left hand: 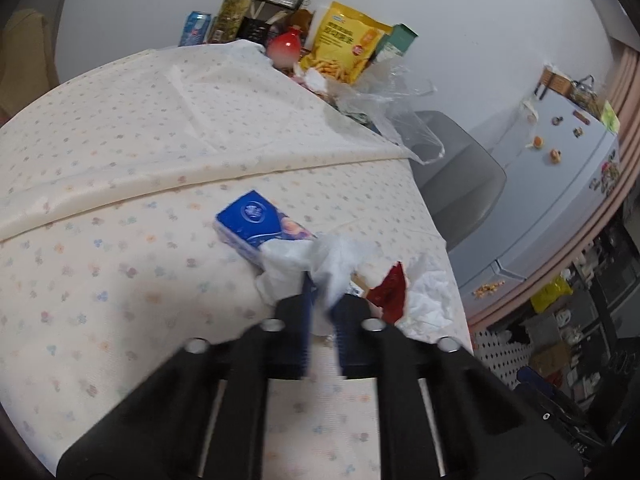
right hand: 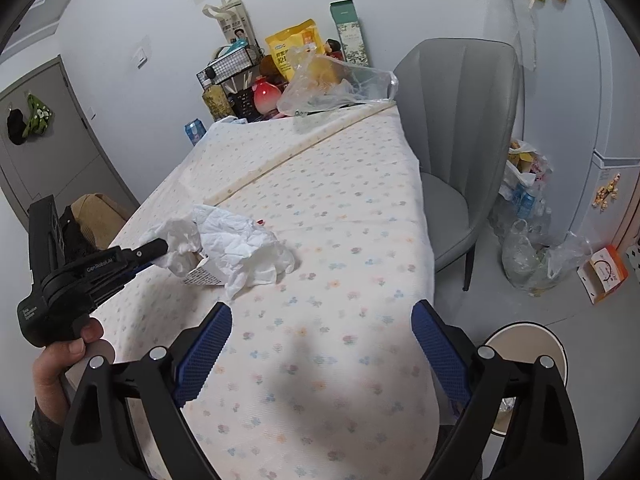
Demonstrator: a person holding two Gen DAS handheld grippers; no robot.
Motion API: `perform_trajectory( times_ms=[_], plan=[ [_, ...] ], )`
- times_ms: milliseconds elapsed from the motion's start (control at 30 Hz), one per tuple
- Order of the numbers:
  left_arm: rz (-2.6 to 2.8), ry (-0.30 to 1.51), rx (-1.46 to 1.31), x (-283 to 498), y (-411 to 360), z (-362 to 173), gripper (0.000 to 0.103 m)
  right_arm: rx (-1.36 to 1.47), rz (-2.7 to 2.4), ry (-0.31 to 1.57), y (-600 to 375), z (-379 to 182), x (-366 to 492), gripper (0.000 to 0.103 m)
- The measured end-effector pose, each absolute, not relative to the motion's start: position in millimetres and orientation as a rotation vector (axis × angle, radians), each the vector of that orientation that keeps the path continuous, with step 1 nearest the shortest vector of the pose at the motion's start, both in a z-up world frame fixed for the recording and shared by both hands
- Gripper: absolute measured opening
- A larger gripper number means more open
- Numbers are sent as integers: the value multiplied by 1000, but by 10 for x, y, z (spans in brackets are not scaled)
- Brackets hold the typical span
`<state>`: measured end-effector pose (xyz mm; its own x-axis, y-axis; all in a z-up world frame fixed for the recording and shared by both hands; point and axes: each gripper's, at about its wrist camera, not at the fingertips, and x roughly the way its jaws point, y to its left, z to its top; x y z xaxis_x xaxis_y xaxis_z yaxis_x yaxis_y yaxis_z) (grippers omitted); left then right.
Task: Collect trash
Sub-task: 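Grasp a white tissue with the left tool while the right tool grasps another tissue, then carry the tissues in both tools over the beige trash bin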
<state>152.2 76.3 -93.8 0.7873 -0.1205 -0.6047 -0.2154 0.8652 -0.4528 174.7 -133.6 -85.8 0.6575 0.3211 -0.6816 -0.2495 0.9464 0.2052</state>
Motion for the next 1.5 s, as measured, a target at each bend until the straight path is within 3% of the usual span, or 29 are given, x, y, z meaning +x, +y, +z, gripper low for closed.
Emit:
perform_trajectory(
  times_ms=[300,767,800,867,900,933,1500],
  plan=[
    [92,572,-566,1164,1070,-746,5,85,393,787,-1031,-826,1887,84],
    [164,569,-599,874,1407,-808,5,24,426,838,-544,-1052,2335,63],
    [166,570,-601,869,1415,-812,5,31,429,839,-540,-1058,2371,57],
    [169,571,-603,869,1418,-818,5,39,445,850,-528,-1062,2426,31],
    [169,571,-603,870,1411,-814,5,34,452,859,-516,-1064,2438,12],
    [164,571,-600,873,1393,-805,5,25,454,858,-514,-1050,2439,4],
    [46,554,-545,1023,847,-609,5,119,439,696,-1212,-484,1890,3]
  ],
)
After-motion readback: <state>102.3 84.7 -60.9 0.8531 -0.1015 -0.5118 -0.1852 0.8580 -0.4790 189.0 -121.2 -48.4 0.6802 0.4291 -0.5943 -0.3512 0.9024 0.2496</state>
